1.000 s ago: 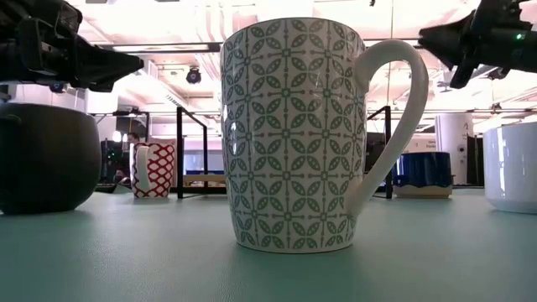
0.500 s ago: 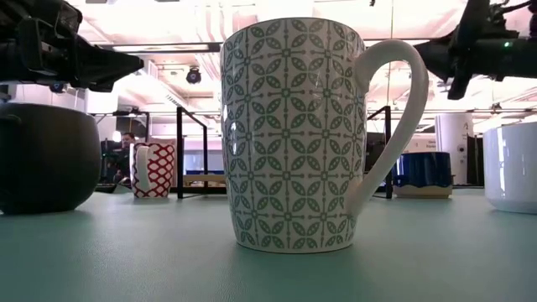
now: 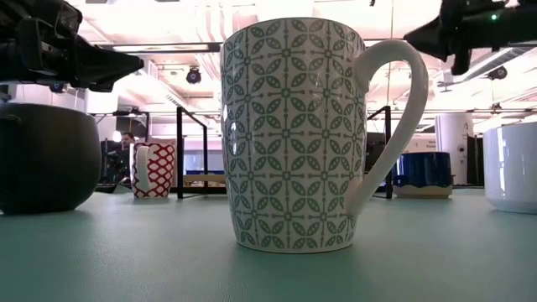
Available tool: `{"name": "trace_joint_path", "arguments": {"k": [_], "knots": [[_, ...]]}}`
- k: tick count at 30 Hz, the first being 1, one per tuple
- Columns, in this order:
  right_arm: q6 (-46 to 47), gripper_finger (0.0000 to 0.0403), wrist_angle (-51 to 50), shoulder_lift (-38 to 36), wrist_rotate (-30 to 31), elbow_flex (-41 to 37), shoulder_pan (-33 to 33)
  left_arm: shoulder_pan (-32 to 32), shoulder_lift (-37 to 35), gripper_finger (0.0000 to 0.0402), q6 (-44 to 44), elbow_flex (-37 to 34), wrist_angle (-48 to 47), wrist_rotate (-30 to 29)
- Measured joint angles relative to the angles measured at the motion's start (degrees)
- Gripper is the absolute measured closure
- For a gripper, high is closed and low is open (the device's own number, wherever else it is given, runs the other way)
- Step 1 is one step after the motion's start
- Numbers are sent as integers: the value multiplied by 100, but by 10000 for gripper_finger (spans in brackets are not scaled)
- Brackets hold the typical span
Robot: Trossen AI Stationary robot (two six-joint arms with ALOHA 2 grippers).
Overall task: Place coffee mugs
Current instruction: Put the blue mug on the shelf
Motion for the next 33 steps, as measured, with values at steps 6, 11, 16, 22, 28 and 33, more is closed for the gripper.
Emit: {"name": "trace_joint_path", "arguments": {"k": [6, 11, 16, 22, 28, 33], "knots": [[675, 319, -3150, 553, 742, 1386, -2, 2, -2, 333, 0, 0, 0, 0], [991, 319, -4817, 1039, 750, 2179, -2, 2, -1, 333, -2, -2, 1, 0], [1009, 319, -5738, 1452, 528, 2713, -2, 2, 0, 333, -2, 0, 0, 2], [961, 319, -5851, 1918, -364, 2949, 0, 0, 0, 333, -2, -1, 1, 0], [963, 319, -6168, 2488, -404, 2938, 0, 2, -2, 333, -2, -2, 0, 0], [965, 319, -6211, 2913, -409, 2931, -2, 2, -1, 333, -2, -1, 1, 0]]}}
